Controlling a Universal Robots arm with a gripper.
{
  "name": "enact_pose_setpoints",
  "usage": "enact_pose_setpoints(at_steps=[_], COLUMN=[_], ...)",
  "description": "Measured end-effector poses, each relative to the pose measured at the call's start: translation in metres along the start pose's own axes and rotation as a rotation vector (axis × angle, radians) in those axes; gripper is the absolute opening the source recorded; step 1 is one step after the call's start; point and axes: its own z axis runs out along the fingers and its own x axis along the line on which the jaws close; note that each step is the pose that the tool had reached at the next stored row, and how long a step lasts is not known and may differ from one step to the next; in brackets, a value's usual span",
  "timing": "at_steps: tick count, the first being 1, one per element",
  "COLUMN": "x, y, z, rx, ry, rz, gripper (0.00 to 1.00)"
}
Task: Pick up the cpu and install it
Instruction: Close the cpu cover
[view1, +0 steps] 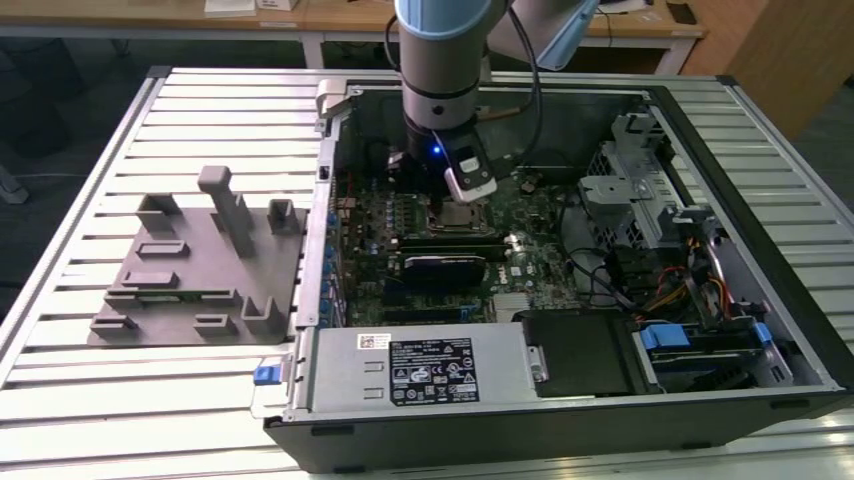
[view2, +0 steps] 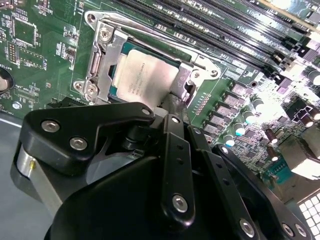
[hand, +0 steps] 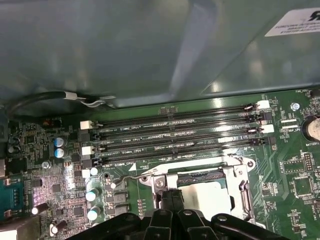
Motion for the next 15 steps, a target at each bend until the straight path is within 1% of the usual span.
enact_pose_setpoints(at_steps=[11, 15], x=[-0.0013, -0.0016], y=[-0.0001, 0.0006], z=[0.0001, -0.0045], rx=[-0.0004, 0.0001], ry=[0.0000, -0.0001], rz=[0.000, 0.000], gripper=[0.11, 0.11])
